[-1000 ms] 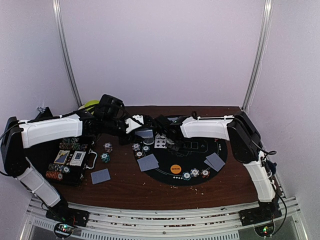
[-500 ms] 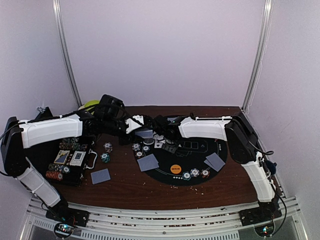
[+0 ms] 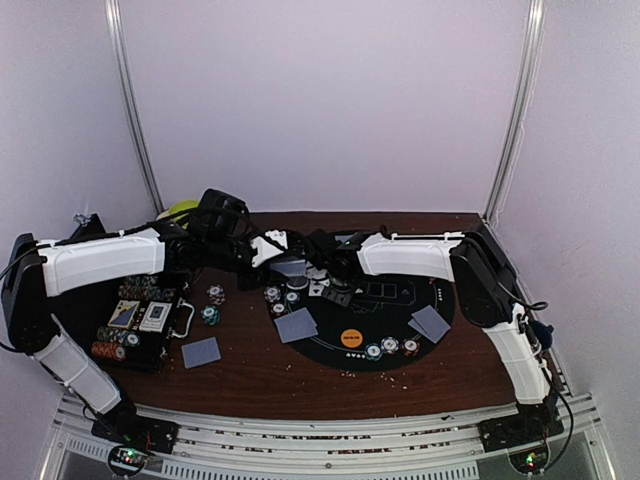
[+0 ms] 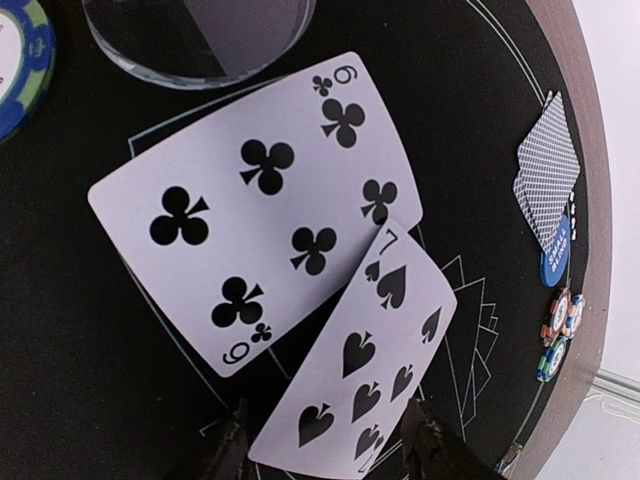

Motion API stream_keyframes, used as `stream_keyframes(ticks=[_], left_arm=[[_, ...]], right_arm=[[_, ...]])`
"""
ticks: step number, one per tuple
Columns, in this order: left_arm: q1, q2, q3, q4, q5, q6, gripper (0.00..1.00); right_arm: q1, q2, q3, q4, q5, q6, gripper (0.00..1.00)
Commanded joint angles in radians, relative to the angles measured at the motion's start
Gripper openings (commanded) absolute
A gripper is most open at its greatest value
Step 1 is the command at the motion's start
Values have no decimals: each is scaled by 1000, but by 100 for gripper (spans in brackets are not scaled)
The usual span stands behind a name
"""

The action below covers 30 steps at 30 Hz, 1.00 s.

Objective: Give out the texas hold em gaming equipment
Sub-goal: Flop the poker card in the community card area.

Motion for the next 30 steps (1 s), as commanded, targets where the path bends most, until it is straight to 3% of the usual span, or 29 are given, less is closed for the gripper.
stream_keyframes(ticks=[1,13,17,30], left_arm=[[-3,-19,-4,53,14,-5,7],[-3,-21,-3,52,14,-3,7],[-2,-24,-3,50,14,-6,7],[-2,-25,-3,52,12,-6,7]], right_arm=[[4,-29,24,19,-25,4,56],[5,-50,27,40,-47,8,62],[-2,-64,29,29,-65,12,69],[-108,-189,-49,27,-81,6,80]])
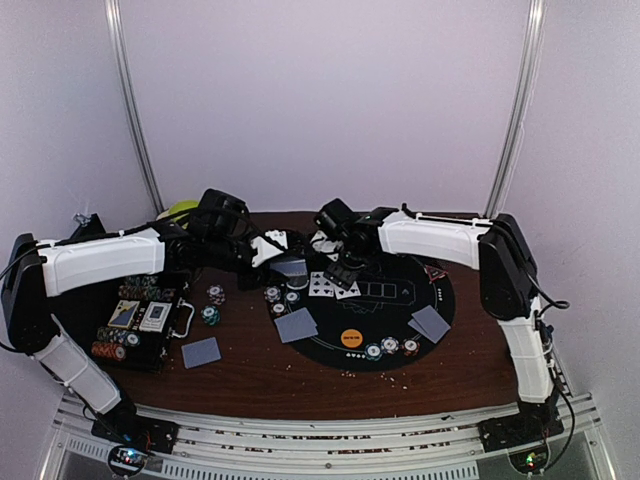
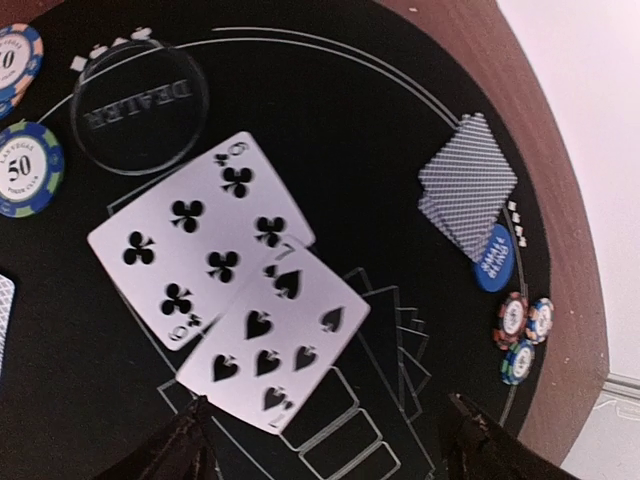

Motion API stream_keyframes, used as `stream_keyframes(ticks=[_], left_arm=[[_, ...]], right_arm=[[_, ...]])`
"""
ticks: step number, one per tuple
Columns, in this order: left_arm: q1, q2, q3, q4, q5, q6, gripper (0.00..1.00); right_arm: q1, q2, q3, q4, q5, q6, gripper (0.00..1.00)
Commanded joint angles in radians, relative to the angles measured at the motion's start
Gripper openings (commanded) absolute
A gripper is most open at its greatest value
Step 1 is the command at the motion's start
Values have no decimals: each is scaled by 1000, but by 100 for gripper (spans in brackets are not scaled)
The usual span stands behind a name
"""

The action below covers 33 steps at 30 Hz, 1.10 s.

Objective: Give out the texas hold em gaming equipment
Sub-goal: Flop the poker card in the community card area.

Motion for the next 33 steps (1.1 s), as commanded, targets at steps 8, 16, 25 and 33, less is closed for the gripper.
stream_keyframes(ticks=[8,16,25,33], left_arm=[[-3,-23,-2,50,17,-6,7],[-4,-27,-2,48,17,-5,7],[-2,-29,-5,48,17,-5,7],[-3,-28,-5,50,17,-5,7]], right_arm=[[-129,-103,-165,87,84,-24,98],[-144,-55,-188,98,31,-33,100],[-137,-3,-190,85,-16,-47,100],[-94,-20,-211,68,-103,-86,100]])
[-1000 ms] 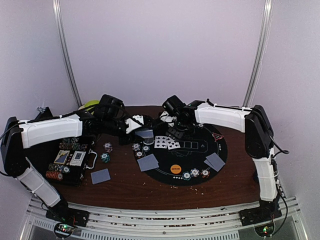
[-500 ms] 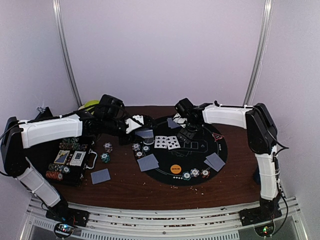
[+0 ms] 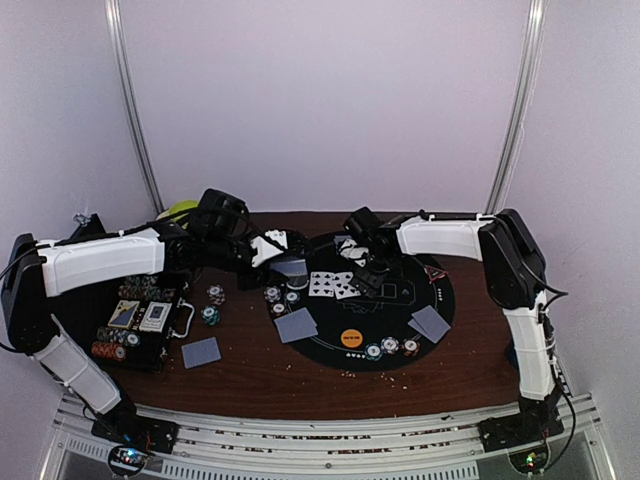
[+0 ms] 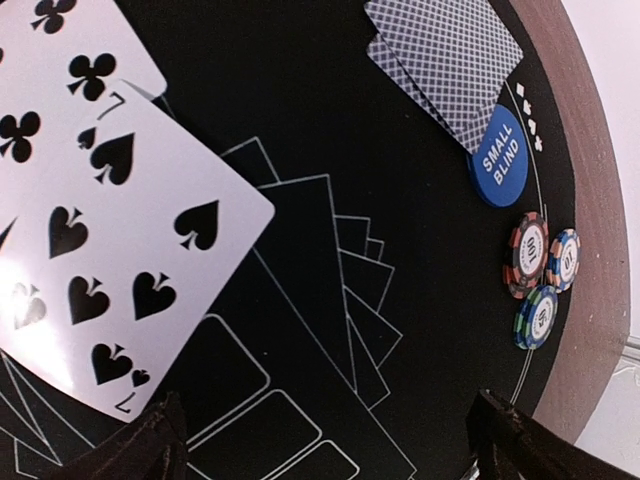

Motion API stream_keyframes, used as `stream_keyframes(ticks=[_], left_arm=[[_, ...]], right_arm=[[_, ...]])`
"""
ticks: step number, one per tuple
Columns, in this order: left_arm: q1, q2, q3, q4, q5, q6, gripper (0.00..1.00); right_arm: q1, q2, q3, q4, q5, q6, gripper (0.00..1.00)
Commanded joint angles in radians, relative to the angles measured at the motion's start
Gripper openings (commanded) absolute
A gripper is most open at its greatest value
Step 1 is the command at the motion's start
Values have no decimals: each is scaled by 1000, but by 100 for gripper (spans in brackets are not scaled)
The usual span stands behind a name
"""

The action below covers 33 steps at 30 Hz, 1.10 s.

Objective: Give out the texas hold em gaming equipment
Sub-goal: Flop the poker card in the community card area.

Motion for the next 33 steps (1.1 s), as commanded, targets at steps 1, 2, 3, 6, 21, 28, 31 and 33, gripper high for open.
stream_keyframes(ticks=[1,2,3,6,21,28,31,33], left_arm=[[-3,-26,-5,51,15,-5,7],[-2,-25,-5,50,15,-4,7],[-3,-25,-6,50,16,-4,7],[-3,-27,-6,50,18,-5,7],[-4,-26,-7,51,17,-3,7],[-3,-22,-6,51,18,0,7],[-4,-21,-5,49,20,1,7],[-4,-22,-4,47,19,1,7]], right_arm=[[41,-2,-32,-22,-78,-26,100],[45,-1,-31,-22,-79,-26,100],[49,0,-31,-23,-78,-26,100],[54,5,-25,-20,-74,-21,100],[49,-92,12,-54,11,-29,100],[-4,-237,92,-90,-224,-26,100],[-32,-338,43,-33,-516,-65,100],[-33,-399,-18,29,-644,-73,99]])
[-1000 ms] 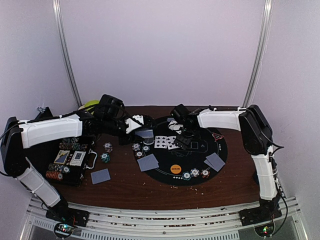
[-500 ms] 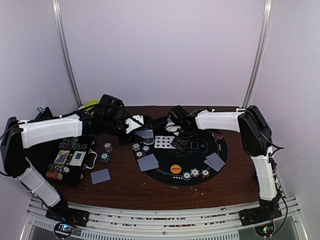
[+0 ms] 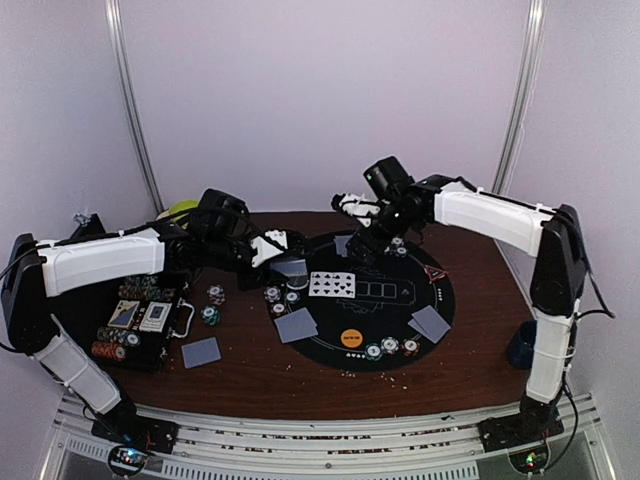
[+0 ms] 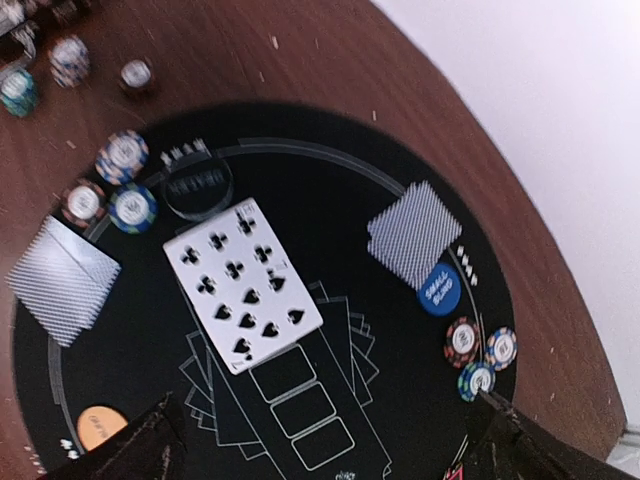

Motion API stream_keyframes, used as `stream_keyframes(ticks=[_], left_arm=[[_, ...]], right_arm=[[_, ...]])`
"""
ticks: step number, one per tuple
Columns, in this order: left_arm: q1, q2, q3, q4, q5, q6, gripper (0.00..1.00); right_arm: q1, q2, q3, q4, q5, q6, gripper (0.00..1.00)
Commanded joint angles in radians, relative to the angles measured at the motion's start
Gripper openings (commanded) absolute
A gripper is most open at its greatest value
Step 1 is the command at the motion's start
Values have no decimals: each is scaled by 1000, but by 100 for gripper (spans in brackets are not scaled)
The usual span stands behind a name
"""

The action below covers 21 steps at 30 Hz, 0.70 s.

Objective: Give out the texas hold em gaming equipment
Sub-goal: Flop the poker card in the community card area, then pass from the left arm to the right

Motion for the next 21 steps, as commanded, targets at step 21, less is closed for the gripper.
stream_keyframes(ticks=[21], left_arm=[[-7,-17,4,23,57,10,7]], right_arm=[[54,67,99,35,-805,108,100]])
